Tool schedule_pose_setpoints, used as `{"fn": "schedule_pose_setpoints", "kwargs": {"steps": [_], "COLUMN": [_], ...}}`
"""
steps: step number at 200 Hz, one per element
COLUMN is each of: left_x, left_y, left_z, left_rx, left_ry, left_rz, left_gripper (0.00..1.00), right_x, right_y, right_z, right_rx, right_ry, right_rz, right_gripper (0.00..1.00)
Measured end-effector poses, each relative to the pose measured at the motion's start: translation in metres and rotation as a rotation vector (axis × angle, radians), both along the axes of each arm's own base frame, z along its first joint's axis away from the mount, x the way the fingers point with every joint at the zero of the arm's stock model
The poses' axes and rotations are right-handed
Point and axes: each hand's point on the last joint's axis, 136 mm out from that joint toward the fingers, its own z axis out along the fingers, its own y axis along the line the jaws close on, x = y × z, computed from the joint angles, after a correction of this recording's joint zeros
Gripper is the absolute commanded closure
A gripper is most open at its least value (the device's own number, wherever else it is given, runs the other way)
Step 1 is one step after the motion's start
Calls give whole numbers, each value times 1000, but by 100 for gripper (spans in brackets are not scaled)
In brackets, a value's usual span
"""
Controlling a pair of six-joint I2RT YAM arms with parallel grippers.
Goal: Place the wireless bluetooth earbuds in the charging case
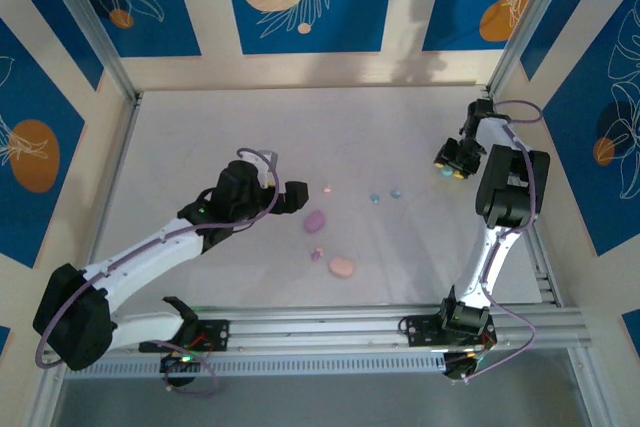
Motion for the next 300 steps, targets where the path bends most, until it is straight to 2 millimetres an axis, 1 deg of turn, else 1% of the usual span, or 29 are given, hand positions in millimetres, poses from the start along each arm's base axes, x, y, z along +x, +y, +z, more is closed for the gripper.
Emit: {"fn": "schedule_pose_setpoints", "kwargs": {"steps": [33, 55, 92, 127, 147, 161, 171, 194, 211, 224, 237, 255, 279, 293, 300], "left_x": [1, 1, 0, 0, 0, 0, -1, -2, -2, -2, -3, -3, -4, -5, -5], "left_y": [1, 2, 3, 4, 4, 4, 5, 6, 6, 7, 7, 7, 7, 8, 8], "left_z": [1, 3, 9, 11, 11, 11, 10, 11, 14, 15, 15, 15, 17, 20, 20], "left_rx": [2, -1, -12, -14, -14, -13, -11, -10, -15, -21, -23, -25, -29, -33, -34], "left_ry": [-4, -9, -22, -27, -27, -25, -23, -24, -29, -27, -25, -21, -26, -32, -33], "left_rz": [8, 10, 14, 17, 17, 17, 17, 20, 21, 24, 26, 27, 27, 27, 27], "left_gripper": [0, 0, 0, 0, 0, 0, 0, 0, 0, 0, 0, 0, 0, 0, 0], "right_x": [2, 0, -19, -36, -38, -38, -34, -18, 3, 20, 32, 38, 30, 25, 23], "right_y": [19, 31, 49, 71, 81, 80, 76, 65, 60, 60, 63, 68, 74, 76, 76], "right_z": [1, 0, 0, 2, 7, 13, 19, 34, 48, 52, 49, 32, 8, 1, 1], "right_rx": [32, 61, 102, 133, 149, 150, 148, 138, 141, 154, 173, 203, 240, 247, 248], "right_ry": [-1, 4, 33, 63, 58, 47, 32, -29, -90, -127, -140, -115, -46, -15, -8], "right_rz": [33, 25, -13, -7, 13, 19, 22, 41, 75, 104, 132, 157, 172, 178, 179], "right_gripper": [53, 53, 53, 45, 41, 39, 37, 36, 37, 38, 39, 39, 40, 40, 40]}}
